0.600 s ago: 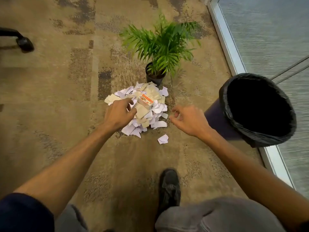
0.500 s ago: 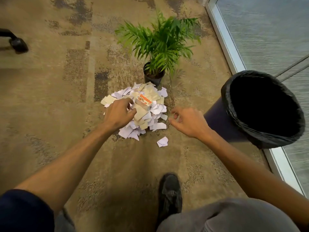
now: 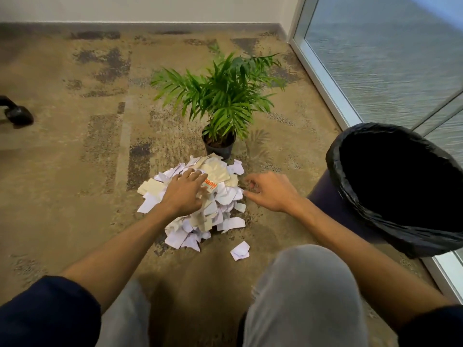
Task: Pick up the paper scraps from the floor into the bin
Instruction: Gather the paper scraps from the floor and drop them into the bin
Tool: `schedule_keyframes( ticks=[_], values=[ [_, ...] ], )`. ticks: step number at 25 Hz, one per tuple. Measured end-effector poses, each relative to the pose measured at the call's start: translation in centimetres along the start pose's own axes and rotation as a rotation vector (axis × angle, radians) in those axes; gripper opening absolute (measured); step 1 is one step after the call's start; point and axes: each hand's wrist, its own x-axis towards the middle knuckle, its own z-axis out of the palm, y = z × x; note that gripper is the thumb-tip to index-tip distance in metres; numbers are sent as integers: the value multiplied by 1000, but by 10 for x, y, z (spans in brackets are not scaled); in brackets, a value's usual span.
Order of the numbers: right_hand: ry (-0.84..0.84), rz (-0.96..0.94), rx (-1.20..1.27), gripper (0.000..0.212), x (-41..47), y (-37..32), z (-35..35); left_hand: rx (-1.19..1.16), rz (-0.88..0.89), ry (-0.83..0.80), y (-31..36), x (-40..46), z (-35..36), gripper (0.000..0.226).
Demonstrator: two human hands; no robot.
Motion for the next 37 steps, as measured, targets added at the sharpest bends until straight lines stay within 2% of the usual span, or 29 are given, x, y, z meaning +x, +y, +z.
schedule_keyframes(
  ticks=[6,9,14,19,25,27,30,32,34,37],
  values=[
    [-41,-24,19,39,64,14,16,72,84,-42,-15,39,18,66],
    [-160,-63,-26,46,95,9,33,40,114,-10,-29,44,24,62],
    [-301,-243,-201,46,124,-11,48,-80,4,115,-40,46,11,58],
    [-203,-270,-317,38,138,-15,60,-159,-62,183,-47,50,18,59],
    [-190,-314,-418,65,138,0,72,-188,-140,420,-33,30,57,42],
    [-214,-346,-445,70,132,-5,70,-164,-146,446,-26,15,69,50],
    [-280,-376,-465,69,118,-12,57,-120,-164,370,-13,-1,78,85],
    [-246,-361,-457,66,108,-13,45,-88,-170,310,-10,-5,77,102],
    [-239,-333,-448,67,101,-14,41,-74,-173,323,-10,-6,79,100],
    [-281,-334,-482,81,90,-6,50,-58,-179,355,-8,4,81,93]
  ],
)
